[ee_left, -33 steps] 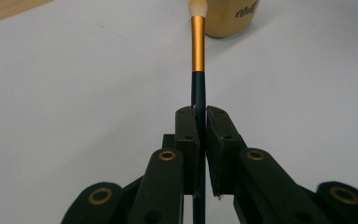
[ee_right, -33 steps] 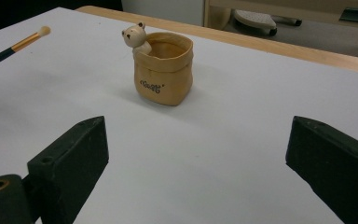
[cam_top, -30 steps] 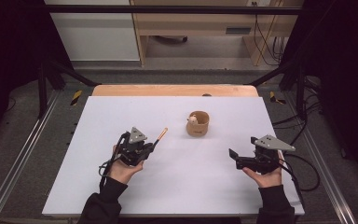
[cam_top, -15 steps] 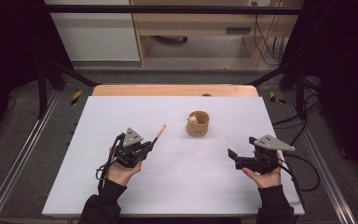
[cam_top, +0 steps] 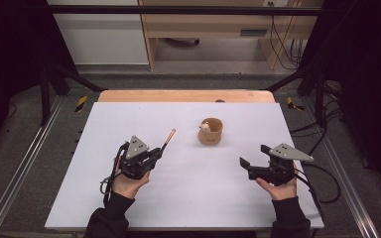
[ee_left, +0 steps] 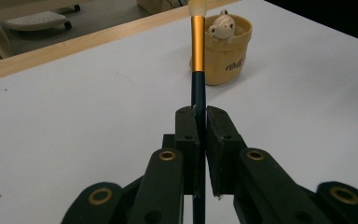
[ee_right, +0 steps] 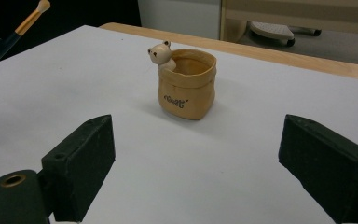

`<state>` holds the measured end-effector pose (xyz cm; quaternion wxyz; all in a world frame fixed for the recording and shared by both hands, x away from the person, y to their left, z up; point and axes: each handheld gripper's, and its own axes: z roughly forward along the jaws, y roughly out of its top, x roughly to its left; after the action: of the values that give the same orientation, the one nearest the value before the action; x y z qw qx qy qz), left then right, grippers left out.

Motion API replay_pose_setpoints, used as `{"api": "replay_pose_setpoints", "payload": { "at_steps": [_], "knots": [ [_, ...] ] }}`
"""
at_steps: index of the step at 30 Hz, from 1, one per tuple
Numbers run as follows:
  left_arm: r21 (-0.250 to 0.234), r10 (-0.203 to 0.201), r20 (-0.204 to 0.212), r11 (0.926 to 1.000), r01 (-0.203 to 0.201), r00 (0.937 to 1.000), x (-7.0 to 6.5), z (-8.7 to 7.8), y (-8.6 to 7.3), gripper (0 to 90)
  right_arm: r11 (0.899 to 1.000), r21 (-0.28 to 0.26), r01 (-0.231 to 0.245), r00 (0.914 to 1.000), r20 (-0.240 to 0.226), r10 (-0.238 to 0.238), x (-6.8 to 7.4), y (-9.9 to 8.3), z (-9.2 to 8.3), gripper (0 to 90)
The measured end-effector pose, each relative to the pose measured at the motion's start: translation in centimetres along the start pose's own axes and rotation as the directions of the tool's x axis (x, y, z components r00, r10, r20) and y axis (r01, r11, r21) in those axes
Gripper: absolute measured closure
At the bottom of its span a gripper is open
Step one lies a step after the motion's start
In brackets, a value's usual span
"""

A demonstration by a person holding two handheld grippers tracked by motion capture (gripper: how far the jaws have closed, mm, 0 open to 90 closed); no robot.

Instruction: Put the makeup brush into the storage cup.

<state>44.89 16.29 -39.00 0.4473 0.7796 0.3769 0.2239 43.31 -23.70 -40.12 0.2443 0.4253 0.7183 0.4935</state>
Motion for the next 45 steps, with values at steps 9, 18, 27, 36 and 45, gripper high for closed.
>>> {"api": "replay_pose_setpoints", "payload": {
  "at_steps": [9,18,27,36,45],
  "knots": [
    [-0.021,-0.002,-0.006,0.9998,0.002,1.0,-0.2,-0.2,0.1,82.9,1.0,0.005,-0.007,1.0,-0.007,0.007,0.5,0.0,0.4,12.6],
    [-0.054,-0.006,-0.011,0.9985,0.005,0.9999,-0.6,-0.3,0.3,83.0,1.0,-0.021,-0.022,0.9991,-0.037,0.021,0.7,0.2,0.3,13.7],
    [-0.078,-0.01,0.001,0.9969,0.01,1.0,-1.5,0.3,0.8,83.0,1.0,-0.017,-0.014,0.9976,-0.069,0.012,1.4,0.4,0.8,14.2],
    [-0.078,0.021,0.048,0.9968,-0.017,0.9986,-3.0,1.3,1.3,83.0,0.999,-0.033,-0.025,0.9946,-0.101,0.022,1.8,0.7,0.8,15.7],
    [-0.103,0.03,0.078,0.9945,-0.022,0.9965,-4.3,1.8,1.6,83.0,0.999,-0.037,-0.032,0.9907,-0.134,0.027,2.7,1.0,1.2,17.0]
  ]
}}
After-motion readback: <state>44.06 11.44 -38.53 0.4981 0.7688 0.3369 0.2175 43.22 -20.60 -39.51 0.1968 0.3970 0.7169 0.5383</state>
